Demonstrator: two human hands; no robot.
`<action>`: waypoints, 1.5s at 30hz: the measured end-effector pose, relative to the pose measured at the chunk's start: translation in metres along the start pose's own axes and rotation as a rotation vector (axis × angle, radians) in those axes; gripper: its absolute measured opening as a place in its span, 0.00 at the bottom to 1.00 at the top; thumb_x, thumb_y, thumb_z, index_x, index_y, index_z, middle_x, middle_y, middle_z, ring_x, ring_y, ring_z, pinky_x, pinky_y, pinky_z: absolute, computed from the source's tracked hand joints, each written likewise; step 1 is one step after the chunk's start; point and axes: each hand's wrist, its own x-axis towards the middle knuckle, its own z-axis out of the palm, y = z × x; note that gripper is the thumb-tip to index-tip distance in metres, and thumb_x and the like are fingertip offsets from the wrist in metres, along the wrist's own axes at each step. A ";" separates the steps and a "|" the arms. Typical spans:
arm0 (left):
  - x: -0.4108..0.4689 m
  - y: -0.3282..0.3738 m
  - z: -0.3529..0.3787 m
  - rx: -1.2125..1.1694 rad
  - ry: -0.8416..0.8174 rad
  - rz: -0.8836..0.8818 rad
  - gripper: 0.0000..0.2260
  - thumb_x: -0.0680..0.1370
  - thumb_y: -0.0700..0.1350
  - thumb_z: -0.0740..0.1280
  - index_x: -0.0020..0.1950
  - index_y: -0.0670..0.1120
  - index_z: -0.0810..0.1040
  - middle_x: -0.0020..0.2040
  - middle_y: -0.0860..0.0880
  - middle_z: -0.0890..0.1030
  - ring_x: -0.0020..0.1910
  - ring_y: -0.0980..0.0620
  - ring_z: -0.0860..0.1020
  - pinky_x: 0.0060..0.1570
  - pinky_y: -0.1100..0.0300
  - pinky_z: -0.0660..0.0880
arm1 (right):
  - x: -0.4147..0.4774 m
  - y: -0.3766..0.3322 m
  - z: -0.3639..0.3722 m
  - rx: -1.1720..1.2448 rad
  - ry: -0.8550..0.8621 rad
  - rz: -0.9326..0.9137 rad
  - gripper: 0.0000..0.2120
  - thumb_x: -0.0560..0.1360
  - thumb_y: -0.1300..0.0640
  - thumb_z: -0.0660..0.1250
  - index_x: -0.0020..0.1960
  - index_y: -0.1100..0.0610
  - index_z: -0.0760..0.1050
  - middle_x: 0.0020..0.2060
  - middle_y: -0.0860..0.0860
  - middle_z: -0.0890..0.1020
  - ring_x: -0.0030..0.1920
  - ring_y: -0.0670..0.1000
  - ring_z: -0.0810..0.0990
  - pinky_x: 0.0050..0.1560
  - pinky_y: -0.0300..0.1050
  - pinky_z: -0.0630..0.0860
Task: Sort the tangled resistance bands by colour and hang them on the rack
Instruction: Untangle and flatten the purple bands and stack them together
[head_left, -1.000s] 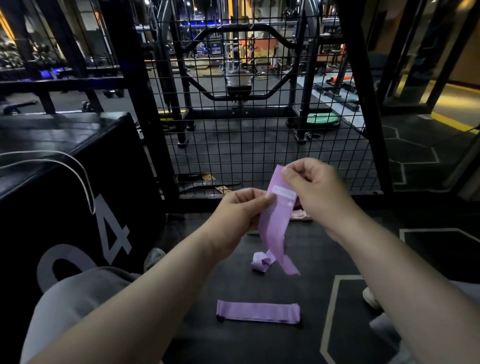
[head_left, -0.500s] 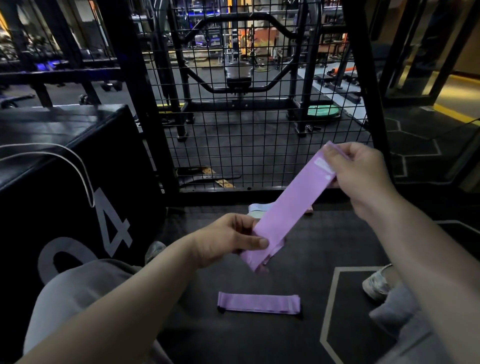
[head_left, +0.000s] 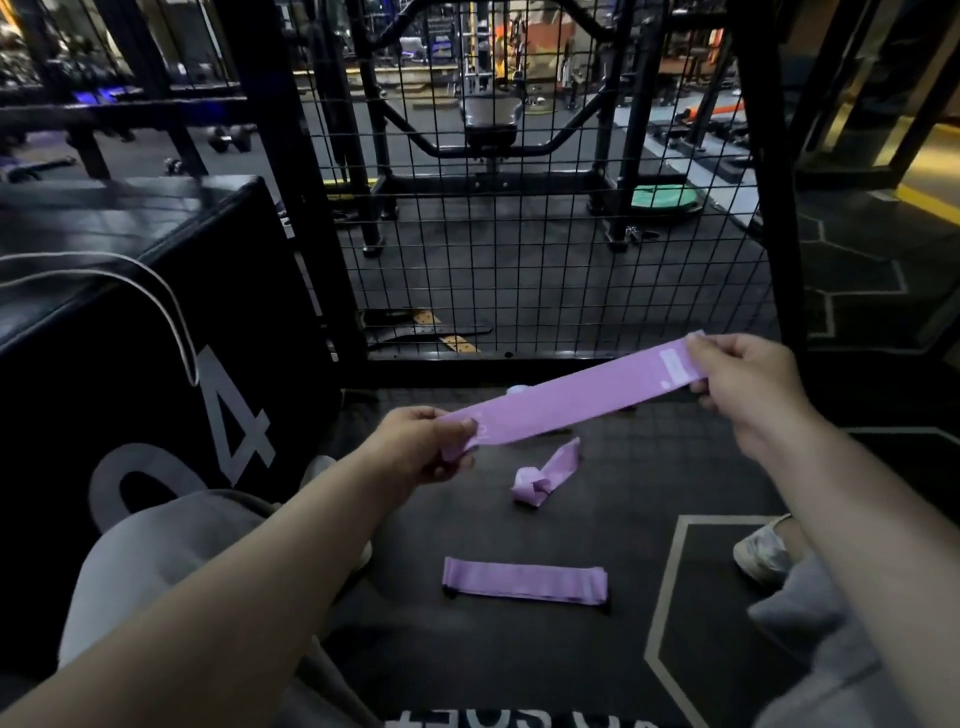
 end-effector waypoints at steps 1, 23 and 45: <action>0.005 -0.005 -0.002 0.003 0.016 -0.018 0.09 0.78 0.38 0.71 0.56 0.36 0.79 0.36 0.42 0.81 0.29 0.51 0.79 0.26 0.65 0.72 | 0.001 0.010 0.003 -0.021 -0.008 0.017 0.09 0.80 0.52 0.68 0.51 0.58 0.80 0.36 0.53 0.80 0.33 0.47 0.74 0.35 0.42 0.71; 0.139 -0.179 -0.012 0.372 0.344 -0.518 0.05 0.78 0.34 0.65 0.51 0.38 0.80 0.42 0.39 0.80 0.31 0.45 0.79 0.24 0.61 0.76 | 0.011 0.268 0.085 -0.342 -0.120 0.686 0.09 0.80 0.55 0.66 0.50 0.61 0.79 0.33 0.58 0.81 0.26 0.49 0.76 0.28 0.40 0.71; 0.190 -0.302 -0.012 1.059 0.177 -0.424 0.10 0.80 0.44 0.64 0.61 0.43 0.76 0.61 0.41 0.76 0.59 0.40 0.77 0.59 0.48 0.75 | 0.000 0.385 0.106 -0.911 -0.365 0.636 0.06 0.79 0.54 0.67 0.51 0.57 0.78 0.49 0.55 0.81 0.46 0.53 0.77 0.47 0.44 0.70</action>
